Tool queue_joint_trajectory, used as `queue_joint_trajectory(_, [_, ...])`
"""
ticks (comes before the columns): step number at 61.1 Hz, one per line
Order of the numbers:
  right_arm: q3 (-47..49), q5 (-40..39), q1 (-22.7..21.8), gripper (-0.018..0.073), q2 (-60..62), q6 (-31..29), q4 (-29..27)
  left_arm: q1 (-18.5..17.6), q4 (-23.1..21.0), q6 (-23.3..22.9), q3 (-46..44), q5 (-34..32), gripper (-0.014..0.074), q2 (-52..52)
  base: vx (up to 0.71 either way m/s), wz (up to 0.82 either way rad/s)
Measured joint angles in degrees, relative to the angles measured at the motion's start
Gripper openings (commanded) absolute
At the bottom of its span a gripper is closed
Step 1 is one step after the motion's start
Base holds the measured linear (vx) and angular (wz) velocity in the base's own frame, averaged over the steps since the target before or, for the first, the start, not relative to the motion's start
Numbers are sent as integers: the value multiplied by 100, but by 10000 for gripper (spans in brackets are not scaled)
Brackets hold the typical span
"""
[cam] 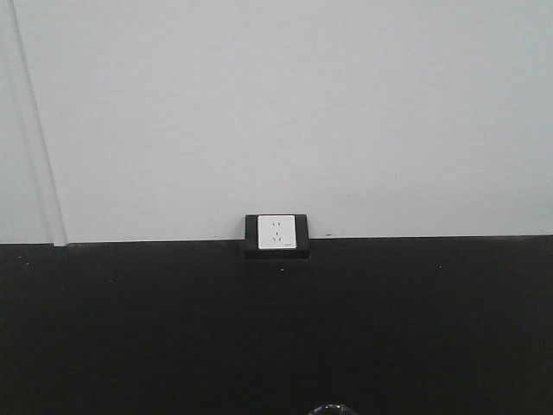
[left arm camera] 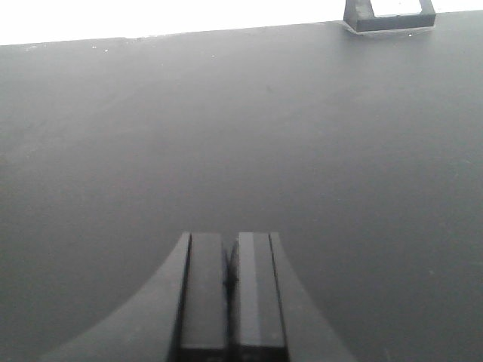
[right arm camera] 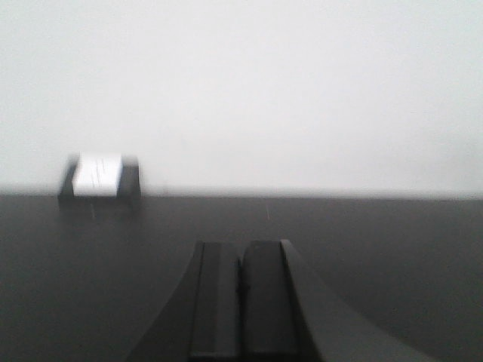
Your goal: Grab transparent chemical and place on left bench
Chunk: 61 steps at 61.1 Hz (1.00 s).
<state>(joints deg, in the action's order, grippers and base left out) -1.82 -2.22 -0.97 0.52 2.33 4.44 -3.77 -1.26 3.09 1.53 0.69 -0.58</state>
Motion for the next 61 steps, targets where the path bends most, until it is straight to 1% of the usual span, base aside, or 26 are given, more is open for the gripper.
queue_joint_trajectory(3, [0, -410, 0, -3, 0, 184, 0, 0, 0, 0, 0, 0, -3, 0, 0, 0])
queue_joint_trajectory(6, [46, -631, 0, -3, 0, 372, 0, 0, 0, 0, 0, 0, -3, 0, 0, 0])
queue_joint_trajectory(11, [340, -617, 0, -3, 0, 715, 0, 0, 0, 0, 0, 0, -3, 0, 0, 0])
queue_joint_trajectory(16, [871, -311, 0, -3, -35, 891, -9, 0, 0, 0, 0, 0, -3, 0, 0, 0])
queue_joint_trajectory(21, [1447, 69, 0, -3, -271, 909, -9, 0, 0, 0, 0, 0, -3, 0, 0, 0])
queue_joint_trajectory(27, [2219, 581, 0, -3, -904, 856, 34, 0, 0, 0, 0, 0, -3, 0, 0, 0])
queue_joint_trajectory(36, [3046, 983, 0, -3, -1979, 841, 93, 0, 0, 0, 0, 0, -3, 0, 0, 0])
queue_joint_trajectory(42, [3350, 1102, 0, -2, -2528, 841, 98, 0, 0, 0, 0, 0, -3, 0, 0, 0])
queue_joint_trajectory(51, [3505, 1193, 0, 13, -2991, 841, 98, 0, 0, 0, 0, 0, -3, 0, 0, 0])
queue_joint_trajectory(58, [3523, 1244, 0, 60, -3098, 841, 98, 0, 0, 0, 0, 0, -3, 0, 0, 0])
queue_joint_trajectory(61, [3523, 1269, 0, 99, -3100, 809, 98, 0, 0, 0, 0, 0, -3, 0, 0, 0])
